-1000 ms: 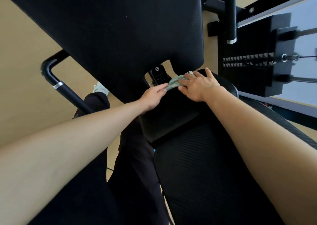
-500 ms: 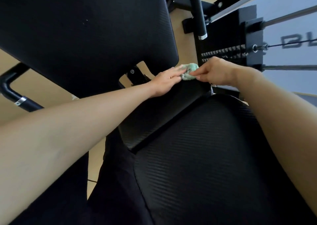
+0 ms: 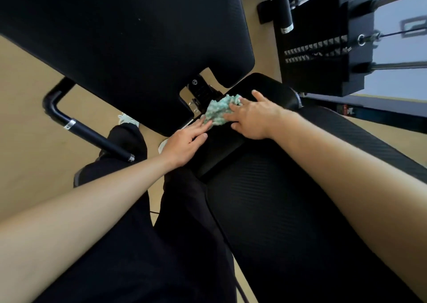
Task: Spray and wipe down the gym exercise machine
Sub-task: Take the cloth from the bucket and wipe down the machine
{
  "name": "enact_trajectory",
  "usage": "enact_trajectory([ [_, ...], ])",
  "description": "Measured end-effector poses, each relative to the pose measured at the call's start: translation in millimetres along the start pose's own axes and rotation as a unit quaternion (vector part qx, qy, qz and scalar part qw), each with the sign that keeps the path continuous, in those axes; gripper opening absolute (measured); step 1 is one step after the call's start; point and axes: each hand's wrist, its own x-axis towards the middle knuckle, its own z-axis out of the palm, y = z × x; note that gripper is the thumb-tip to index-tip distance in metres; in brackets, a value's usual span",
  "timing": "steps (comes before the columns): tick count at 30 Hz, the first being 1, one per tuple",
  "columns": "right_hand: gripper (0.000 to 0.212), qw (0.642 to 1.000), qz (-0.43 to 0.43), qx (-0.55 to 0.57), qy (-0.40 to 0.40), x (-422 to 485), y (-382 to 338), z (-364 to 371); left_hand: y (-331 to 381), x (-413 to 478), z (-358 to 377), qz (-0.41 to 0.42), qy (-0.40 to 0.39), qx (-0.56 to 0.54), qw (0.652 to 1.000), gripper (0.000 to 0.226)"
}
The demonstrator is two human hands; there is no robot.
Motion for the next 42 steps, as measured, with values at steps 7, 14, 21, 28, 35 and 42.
enact_trajectory([
  [7, 0.058, 0.999, -0.012, 0.029, -0.034, 52.0, -44.7, -0.8, -23.8, 12.3, -22.8, -0.078, 0.019, 0.027, 0.996, 0.039],
  [14, 0.041, 0.99, -0.1, 0.098, 0.009, 24.3, -55.3, -8.8, -16.8, -24.3, -34.3, -0.073, 0.058, 0.071, 0.993, 0.018],
  [21, 0.021, 0.977, -0.115, 0.176, 0.044, -7.3, -53.5, -8.7, 14.3, -49.5, -28.4, -0.034, -0.014, -0.03, 0.999, 0.013],
  [28, 0.024, 0.976, -0.111, 0.17, 0.074, 3.1, -44.0, 1.8, 14.2, -42.8, -15.2, 0.017, -0.017, -0.112, 0.993, 0.02],
  [35, 0.032, 0.984, 0.016, 0.086, 0.154, 30.4, 12.2, -5.0, 11.5, 44.6, -9.3, -0.034, 0.115, -0.051, 0.991, 0.009],
  [42, 0.024, 0.95, 0.15, 0.156, 0.226, 28.6, 51.0, -6.4, 44.6, 114.3, -0.2, -0.019, 0.134, -0.013, 0.991, 0.013],
])
